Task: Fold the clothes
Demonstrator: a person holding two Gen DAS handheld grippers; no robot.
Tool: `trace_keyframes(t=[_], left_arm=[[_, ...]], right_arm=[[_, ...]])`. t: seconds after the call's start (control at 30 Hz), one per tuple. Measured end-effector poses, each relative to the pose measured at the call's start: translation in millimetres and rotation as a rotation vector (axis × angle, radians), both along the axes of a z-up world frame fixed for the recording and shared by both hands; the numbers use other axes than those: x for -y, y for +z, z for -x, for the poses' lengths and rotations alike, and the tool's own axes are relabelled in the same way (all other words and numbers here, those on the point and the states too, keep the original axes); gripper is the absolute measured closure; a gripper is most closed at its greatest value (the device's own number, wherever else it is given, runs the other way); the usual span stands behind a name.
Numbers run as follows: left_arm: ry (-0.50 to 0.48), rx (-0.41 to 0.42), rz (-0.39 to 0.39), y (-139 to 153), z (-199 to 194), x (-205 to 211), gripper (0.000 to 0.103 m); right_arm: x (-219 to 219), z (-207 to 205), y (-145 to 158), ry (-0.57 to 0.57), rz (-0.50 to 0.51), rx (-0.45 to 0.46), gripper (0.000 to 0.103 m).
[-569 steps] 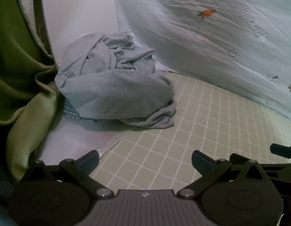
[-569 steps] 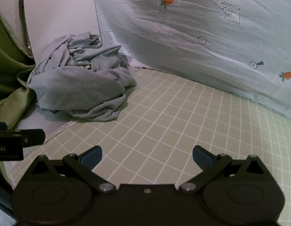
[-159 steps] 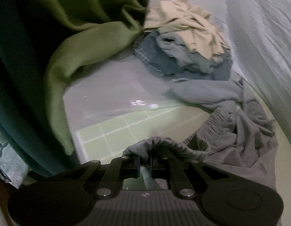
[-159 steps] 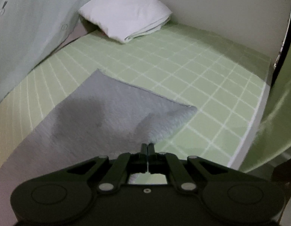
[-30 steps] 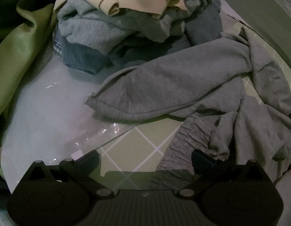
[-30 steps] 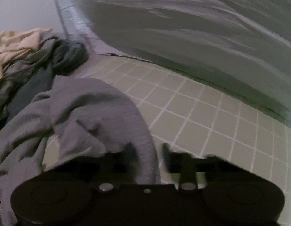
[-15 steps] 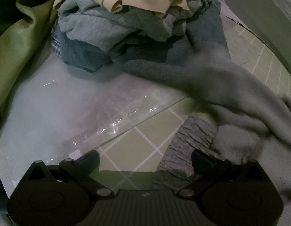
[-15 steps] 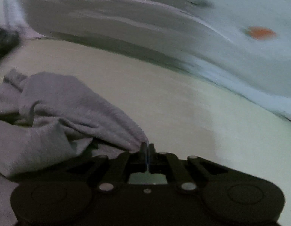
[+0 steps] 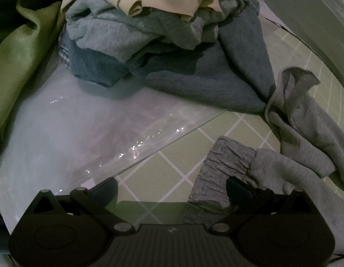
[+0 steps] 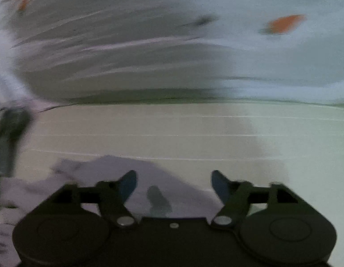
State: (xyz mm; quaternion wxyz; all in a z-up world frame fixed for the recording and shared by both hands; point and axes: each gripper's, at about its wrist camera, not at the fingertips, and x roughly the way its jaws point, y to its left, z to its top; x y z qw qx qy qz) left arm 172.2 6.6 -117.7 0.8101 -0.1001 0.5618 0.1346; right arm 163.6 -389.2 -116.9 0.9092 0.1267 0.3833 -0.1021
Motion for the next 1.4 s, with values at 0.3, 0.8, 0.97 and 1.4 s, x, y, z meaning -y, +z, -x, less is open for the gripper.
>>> trace_keyframes(t=[0.3,0.8,0.97,1.4], left_arm=[[-0.016,-0.015,0.002,1.2,-2.4,-0.4,0.000],[-0.126,0.005,-0.091,8.9,-10.0,13.3,0.005],[-0.252,0.043,-0.137,14.8,-19.1,29.9,0.025],[-0.212,0.248,-0.058,48.6,-53.2,24.0,0.092]], right_arm=[[-43.5,-48.1,-32.3,0.245,0.124,-0.105,0.041],[151.8,145.5,1.2,-0.707,0.270,-0.060,0.094],[149.5,187.4,-19.4,-0.718,0.237,-0.130,0.094],[128.8,193.1,-25.5,-0.690,0.164,-0.111,0.081]])
